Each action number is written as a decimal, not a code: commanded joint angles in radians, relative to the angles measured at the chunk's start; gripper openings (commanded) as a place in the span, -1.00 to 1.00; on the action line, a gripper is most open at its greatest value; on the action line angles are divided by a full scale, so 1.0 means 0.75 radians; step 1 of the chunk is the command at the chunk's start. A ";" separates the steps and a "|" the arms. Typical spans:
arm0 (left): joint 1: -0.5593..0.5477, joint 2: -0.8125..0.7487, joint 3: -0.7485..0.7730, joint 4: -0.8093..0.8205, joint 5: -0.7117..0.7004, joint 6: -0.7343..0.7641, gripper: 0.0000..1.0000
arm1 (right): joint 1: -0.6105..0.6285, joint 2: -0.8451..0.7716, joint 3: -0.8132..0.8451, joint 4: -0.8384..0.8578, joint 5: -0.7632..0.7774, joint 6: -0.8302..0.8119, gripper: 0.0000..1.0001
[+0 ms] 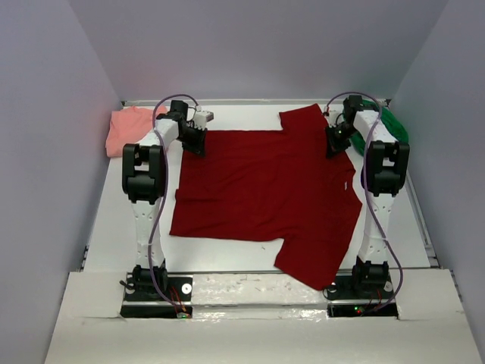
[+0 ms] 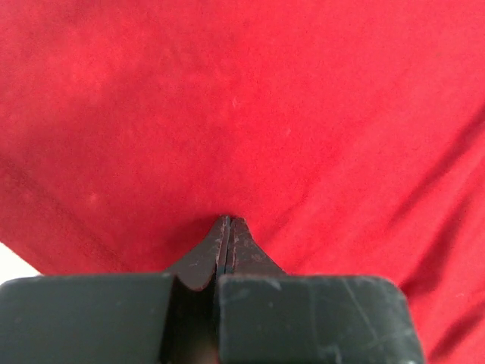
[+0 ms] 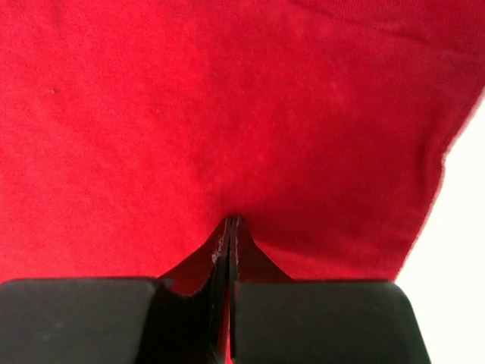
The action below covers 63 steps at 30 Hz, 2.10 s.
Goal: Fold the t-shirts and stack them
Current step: Flatten out the tshirt
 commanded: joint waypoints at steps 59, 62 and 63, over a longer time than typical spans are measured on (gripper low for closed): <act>-0.087 -0.632 -0.171 0.139 -0.450 -0.130 -0.27 | 0.015 -0.666 -0.264 0.038 -0.129 -0.094 -0.39; -0.085 -0.791 -0.316 0.184 -0.434 -0.121 0.09 | 0.015 -0.768 -0.388 0.034 -0.137 -0.092 -0.23; -0.087 -0.893 -0.391 0.176 -0.428 -0.103 0.23 | 0.015 -0.846 -0.480 0.030 -0.141 -0.096 -0.21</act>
